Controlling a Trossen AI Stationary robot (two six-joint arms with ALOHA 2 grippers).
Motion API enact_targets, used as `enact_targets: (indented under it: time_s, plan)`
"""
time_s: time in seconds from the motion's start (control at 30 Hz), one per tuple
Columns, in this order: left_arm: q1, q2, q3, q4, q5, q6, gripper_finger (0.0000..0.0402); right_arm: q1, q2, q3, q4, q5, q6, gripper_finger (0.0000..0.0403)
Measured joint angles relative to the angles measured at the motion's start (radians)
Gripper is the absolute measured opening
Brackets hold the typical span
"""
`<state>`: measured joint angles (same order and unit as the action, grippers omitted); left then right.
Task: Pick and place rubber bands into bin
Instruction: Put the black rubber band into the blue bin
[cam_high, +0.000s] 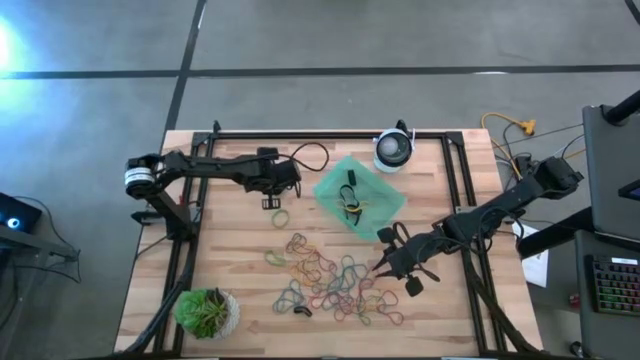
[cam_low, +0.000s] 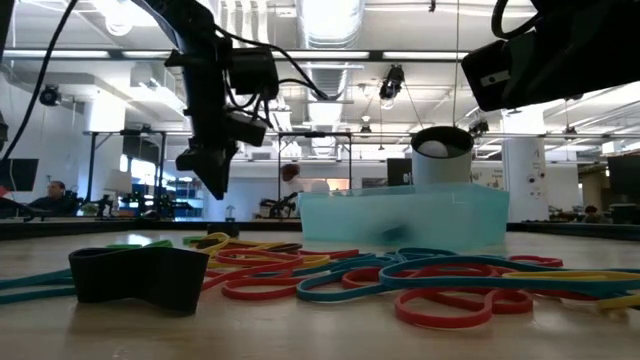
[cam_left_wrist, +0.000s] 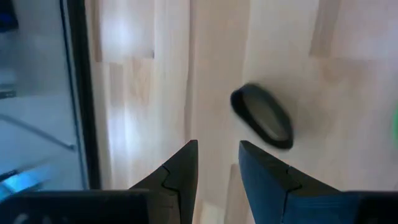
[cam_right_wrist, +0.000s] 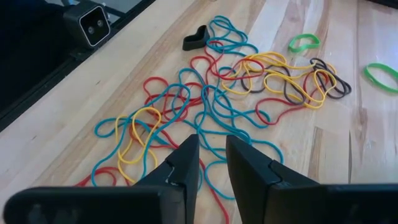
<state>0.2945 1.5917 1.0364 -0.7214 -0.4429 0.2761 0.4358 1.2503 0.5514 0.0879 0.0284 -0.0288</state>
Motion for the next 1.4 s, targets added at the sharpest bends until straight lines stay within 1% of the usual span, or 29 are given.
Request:
enact_targets:
  time_s: [0.13, 0.27, 0.43, 0.67, 0.8, 0.97, 1.03, 1.2, 1.4]
  plan:
    - [0.007, 0.000, -0.017, 0.041, 0.074, 0.002, 0.0101, 0.000, 0.000, 0.000, 0.000, 0.000, 0.000, 0.0071]
    - [0.007, 0.019, -0.019, 0.048, 0.076, -0.001, 0.0101, 0.000, 0.000, 0.000, 0.000, 0.000, 0.000, 0.0068]
    - [0.010, 0.069, -0.023, 0.107, 0.077, 0.000, 0.0101, 0.000, 0.000, 0.000, 0.001, 0.000, 0.001, 0.0073]
    - [0.033, 0.138, -0.023, 0.111, 0.068, 0.001, 0.0101, 0.000, 0.000, 0.000, -0.001, 0.000, 0.001, 0.0072]
    - [0.042, 0.140, -0.023, 0.112, 0.067, 0.001, 0.0101, 0.000, 0.000, -0.001, -0.001, 0.000, 0.000, 0.0068]
    - [0.044, 0.139, -0.023, 0.112, 0.072, -0.006, 0.0101, 0.000, 0.000, -0.002, -0.001, 0.000, 0.001, 0.0073]
    - [0.044, 0.139, -0.023, 0.112, 0.099, -0.008, 0.0101, 0.000, 0.000, -0.002, -0.001, 0.000, 0.002, 0.0075]
    - [0.045, 0.139, -0.021, 0.112, 0.230, -0.009, 0.0100, 0.000, 0.000, -0.002, -0.001, 0.000, 0.003, 0.0073]
    - [0.047, 0.139, -0.020, 0.112, 0.252, -0.010, 0.0100, 0.000, 0.000, -0.002, -0.001, 0.000, 0.003, 0.0069]
